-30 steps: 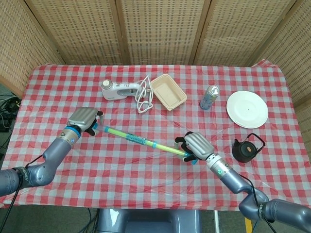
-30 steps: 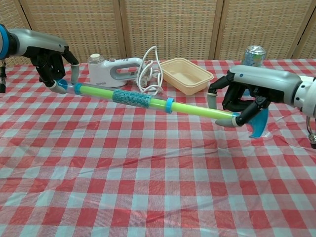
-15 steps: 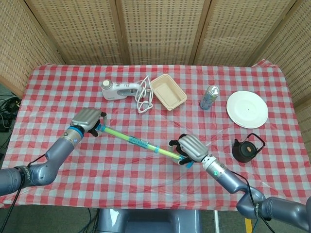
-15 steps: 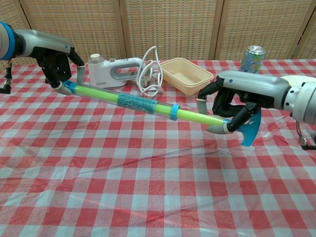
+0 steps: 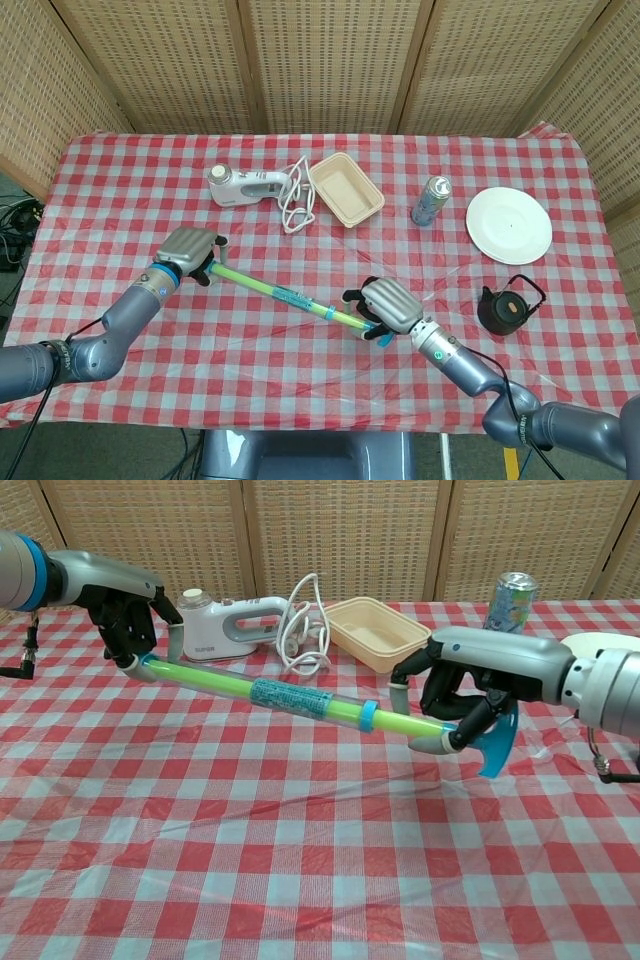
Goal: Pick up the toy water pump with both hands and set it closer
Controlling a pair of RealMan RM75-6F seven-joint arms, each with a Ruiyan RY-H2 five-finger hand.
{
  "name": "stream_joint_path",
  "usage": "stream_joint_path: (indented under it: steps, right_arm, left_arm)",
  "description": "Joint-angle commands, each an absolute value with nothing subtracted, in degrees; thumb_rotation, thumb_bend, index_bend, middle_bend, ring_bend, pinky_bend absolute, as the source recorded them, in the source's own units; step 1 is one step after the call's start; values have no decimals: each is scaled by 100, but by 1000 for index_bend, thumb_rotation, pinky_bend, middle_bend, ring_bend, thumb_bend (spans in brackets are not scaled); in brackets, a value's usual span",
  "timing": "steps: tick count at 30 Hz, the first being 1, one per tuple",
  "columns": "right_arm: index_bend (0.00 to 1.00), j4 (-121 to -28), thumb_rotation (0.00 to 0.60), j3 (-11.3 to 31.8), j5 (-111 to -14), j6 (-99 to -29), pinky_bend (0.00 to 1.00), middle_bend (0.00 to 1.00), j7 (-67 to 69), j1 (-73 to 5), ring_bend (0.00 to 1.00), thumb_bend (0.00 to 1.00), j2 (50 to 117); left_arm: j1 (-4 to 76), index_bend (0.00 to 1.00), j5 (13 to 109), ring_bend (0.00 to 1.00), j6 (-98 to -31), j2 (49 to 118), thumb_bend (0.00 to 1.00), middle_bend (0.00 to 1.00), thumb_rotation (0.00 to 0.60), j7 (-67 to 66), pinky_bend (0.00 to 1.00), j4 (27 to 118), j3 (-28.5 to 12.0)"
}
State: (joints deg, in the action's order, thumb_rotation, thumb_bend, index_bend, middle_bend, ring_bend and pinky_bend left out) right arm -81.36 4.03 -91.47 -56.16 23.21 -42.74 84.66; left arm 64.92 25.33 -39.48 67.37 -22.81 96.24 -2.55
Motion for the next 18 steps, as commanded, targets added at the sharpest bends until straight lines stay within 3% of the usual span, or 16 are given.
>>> stream_joint_path:
  steps: [1, 6, 12, 18]
  right_arm:
    - [810, -8118, 600, 395, -9129, -5594, 425, 1000, 2318, -4292, 956, 483, 8478]
    - [788, -8097, 600, 364, -9101, -5528, 409, 974, 2286, -4325, 920, 457, 8489]
    - [623, -8036, 600, 302, -9049, -5401, 134, 762, 2294, -4358, 745, 402, 8449]
    - [498, -7966, 600, 237, -8902, -5220, 23, 543, 2236, -4353, 579, 352, 8423]
  left_arm:
    - [6505, 575, 2534, 698, -3947, 6747, 397, 782, 600, -2260, 571, 9615, -236]
    - [6507, 553, 2550, 680, -3961, 6745, 398, 719, 600, -2211, 549, 9608, -206]
    - [6500, 425, 2519, 521, -4009, 6688, 394, 498, 600, -2257, 445, 9597, -62]
    - [6443, 328, 2416, 379, -3938, 6631, 392, 321, 600, -2229, 322, 9554, 96]
